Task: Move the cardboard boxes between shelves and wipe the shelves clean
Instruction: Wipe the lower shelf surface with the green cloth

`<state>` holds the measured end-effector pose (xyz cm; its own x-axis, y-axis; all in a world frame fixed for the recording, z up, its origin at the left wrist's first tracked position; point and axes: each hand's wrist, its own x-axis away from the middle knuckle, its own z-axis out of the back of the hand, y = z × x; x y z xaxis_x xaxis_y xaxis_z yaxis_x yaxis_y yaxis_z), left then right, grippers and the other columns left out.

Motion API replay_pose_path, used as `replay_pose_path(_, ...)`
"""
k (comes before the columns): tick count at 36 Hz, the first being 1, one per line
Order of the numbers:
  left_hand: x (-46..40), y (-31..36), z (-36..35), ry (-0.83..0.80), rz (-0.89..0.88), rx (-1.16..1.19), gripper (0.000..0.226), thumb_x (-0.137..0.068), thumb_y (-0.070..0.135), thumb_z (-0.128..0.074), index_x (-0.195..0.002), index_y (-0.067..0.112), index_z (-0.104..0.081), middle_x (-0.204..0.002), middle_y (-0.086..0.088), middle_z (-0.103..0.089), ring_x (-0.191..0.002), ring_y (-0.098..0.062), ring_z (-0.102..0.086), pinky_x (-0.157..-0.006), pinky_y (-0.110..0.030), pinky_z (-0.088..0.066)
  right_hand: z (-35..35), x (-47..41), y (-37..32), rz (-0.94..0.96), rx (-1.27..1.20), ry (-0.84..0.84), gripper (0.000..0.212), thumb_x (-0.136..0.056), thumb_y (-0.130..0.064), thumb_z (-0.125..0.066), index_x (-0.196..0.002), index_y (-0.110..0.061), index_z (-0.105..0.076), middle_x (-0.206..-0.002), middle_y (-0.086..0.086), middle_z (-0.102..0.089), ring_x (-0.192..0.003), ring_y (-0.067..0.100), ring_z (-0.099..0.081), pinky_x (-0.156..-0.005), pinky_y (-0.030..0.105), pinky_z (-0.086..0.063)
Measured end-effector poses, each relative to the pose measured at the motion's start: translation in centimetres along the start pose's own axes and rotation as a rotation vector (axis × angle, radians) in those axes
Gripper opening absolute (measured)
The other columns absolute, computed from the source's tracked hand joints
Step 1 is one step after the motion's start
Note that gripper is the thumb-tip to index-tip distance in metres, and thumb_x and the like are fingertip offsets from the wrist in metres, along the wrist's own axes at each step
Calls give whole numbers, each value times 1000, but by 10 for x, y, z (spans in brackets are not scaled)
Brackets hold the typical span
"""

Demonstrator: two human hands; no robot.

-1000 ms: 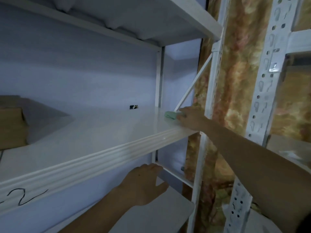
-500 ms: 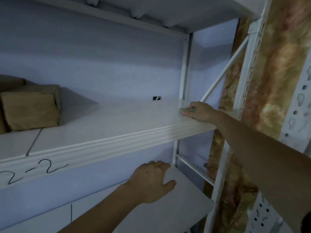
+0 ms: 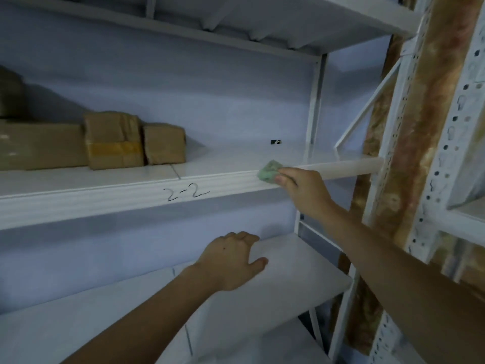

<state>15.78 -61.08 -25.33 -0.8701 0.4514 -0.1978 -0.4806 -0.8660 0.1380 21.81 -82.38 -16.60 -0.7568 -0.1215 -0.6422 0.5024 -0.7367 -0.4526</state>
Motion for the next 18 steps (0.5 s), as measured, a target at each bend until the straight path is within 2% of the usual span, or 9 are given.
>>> replay_pose_path(2, 34, -12, 3, -6, 37, -10, 68, -101, 63, -40, -158, 26, -33, -160, 5, -40, -140, -19, -42, -115, -32, -34, -19, 26, -25, 2, -25, 6, 28, -100, -21, -65, -123, -8, -73, -127, 6, -71, -118, 18, -64, -100, 15, -41)
replay_pose_path(4, 70, -26, 5, -25, 79, -14, 69, -101, 64, -39, -158, 26, -33, -160, 5, -39, -141, -19, -42, -116, -35, -35, -39, 52, -51, 9, -87, -26, 26, -99, -16, -65, -122, -6, -74, -125, -3, -69, -114, 2, -60, -94, -1, -31)
replay_pose_path(5, 87, -33, 4, -31, 101, -13, 69, -101, 64, -39, -158, 26, -33, -160, 5, -40, -140, -20, -42, -115, -35, -35, -49, 66, -62, 13, -128, -55, 24, -100, -14, -64, -120, -10, -75, -121, -10, -68, -110, -7, -59, -92, -4, -30)
replay_pose_path(8, 138, -53, -2, -59, 173, -6, 70, -100, 65, -39, -158, 25, -34, -159, 3, -41, -140, -22, -43, -114, -37, -37, -86, 104, -91, -15, -209, -159, 22, -101, -17, -62, -117, -20, -77, -107, -19, -69, -90, -22, -60, -82, 0, -39)
replay_pose_path(10, 169, -65, -9, -80, 220, 2, 68, -100, 64, -39, -157, 26, -34, -158, 2, -42, -140, -22, -43, -114, -38, -37, -115, 124, -105, -55, -212, -217, 22, -101, -18, -62, -117, -15, -77, -101, -14, -70, -79, -13, -63, -73, 3, -41)
replay_pose_path(14, 223, -88, -25, -123, 307, 29, 66, -101, 62, -39, -156, 26, -35, -156, 1, -45, -137, -22, -45, -111, -36, -38, -175, 159, -131, -105, -222, -434, 24, -103, -28, -60, -116, -17, -77, -105, -6, -77, -94, 13, -70, -82, 25, -52)
replay_pose_path(16, 245, -104, -34, -141, 355, 37, 67, -101, 62, -40, -156, 24, -35, -156, 1, -45, -136, -23, -46, -110, -36, -39, -202, 173, -144, -104, -225, -538, 25, -103, -31, -59, -116, -18, -77, -106, -7, -76, -92, 10, -69, -84, 28, -52)
replay_pose_path(18, 264, -120, -41, -158, 411, 53, 67, -101, 62, -40, -155, 24, -36, -155, 1, -46, -135, -23, -47, -110, -36, -40, -229, 183, -155, -87, -226, -628, 25, -103, -30, -58, -115, -19, -77, -100, -11, -74, -81, -2, -65, -74, 22, -47)
